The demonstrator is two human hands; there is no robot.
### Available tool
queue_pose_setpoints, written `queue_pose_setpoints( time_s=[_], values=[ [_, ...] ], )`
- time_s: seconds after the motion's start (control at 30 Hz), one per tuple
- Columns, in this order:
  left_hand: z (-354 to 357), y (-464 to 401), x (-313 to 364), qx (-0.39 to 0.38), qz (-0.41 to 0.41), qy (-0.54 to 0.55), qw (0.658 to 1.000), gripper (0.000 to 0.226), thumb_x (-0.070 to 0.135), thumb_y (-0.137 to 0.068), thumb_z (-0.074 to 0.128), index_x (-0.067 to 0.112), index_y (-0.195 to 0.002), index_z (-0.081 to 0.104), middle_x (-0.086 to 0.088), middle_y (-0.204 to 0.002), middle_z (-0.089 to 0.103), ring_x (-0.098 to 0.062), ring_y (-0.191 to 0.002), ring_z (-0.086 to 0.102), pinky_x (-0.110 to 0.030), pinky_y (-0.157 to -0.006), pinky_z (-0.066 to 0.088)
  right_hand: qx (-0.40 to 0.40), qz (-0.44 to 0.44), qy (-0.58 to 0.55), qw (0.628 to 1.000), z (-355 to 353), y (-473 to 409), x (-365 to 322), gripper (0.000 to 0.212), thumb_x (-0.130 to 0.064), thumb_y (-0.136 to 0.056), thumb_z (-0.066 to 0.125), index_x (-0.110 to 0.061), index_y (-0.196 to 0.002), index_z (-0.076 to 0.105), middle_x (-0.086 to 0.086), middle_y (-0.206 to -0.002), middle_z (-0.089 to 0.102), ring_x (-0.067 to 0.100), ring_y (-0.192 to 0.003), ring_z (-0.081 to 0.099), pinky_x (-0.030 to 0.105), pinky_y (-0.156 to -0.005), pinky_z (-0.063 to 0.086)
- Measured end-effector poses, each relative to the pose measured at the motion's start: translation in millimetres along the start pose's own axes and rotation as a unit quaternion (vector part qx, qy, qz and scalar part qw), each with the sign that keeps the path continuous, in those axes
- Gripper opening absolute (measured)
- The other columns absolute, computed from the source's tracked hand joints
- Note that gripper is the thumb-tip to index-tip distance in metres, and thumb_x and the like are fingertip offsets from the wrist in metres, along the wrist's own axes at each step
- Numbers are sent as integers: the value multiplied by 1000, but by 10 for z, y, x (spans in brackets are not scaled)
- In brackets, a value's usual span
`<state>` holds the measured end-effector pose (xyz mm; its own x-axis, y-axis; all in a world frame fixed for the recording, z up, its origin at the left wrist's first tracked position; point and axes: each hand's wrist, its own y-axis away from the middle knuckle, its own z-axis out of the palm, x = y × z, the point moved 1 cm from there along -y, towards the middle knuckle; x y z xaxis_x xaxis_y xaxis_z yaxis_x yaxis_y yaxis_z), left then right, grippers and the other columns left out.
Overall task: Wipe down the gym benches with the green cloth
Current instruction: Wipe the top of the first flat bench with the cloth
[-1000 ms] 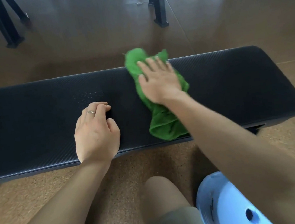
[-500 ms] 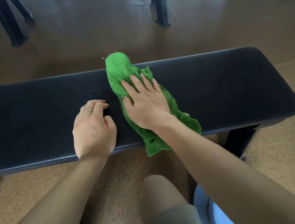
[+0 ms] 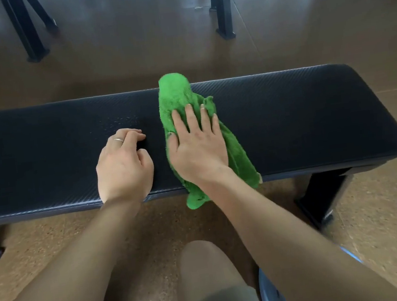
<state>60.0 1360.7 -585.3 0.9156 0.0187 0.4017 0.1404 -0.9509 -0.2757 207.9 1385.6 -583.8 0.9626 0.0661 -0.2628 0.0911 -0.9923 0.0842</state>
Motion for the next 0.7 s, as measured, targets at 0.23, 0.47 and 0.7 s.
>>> queue_pose_setpoints(
  time_s=[0.23, 0.47, 0.7],
  values=[
    [-19, -2, -54, -40, -16, 35, 998, 37, 10, -93, 45, 19, -123, 66, 10, -136, 58, -21, -120, 53, -38, -98, 44, 4, 68, 21, 997, -245, 97, 939, 61, -49, -105, 19, -39, -165, 10, -6, -174, 1, 18, -160, -4, 46, -129, -4],
    [-658, -67, -764, -25, 152, 1, 988, 35, 10, -90, 50, 7, -121, 65, -8, -124, 64, -32, -105, 61, -46, -93, 50, 18, 163, 13, 986, -124, 128, 500, 64, -48, -105, 13, -29, -166, 6, 2, -174, -2, 28, -160, -7, 49, -128, -7],
    [-1011, -258, -1902, -48, 30, -120, 991, 39, 27, -102, 50, 9, -136, 56, -16, -140, 54, -38, -131, 48, -53, -115, 33, 8, -6, 13, 1000, 392, 305, -1435, 63, -45, -107, 17, -26, -166, 10, 5, -174, 4, 31, -160, -1, 52, -127, -4]
  ],
)
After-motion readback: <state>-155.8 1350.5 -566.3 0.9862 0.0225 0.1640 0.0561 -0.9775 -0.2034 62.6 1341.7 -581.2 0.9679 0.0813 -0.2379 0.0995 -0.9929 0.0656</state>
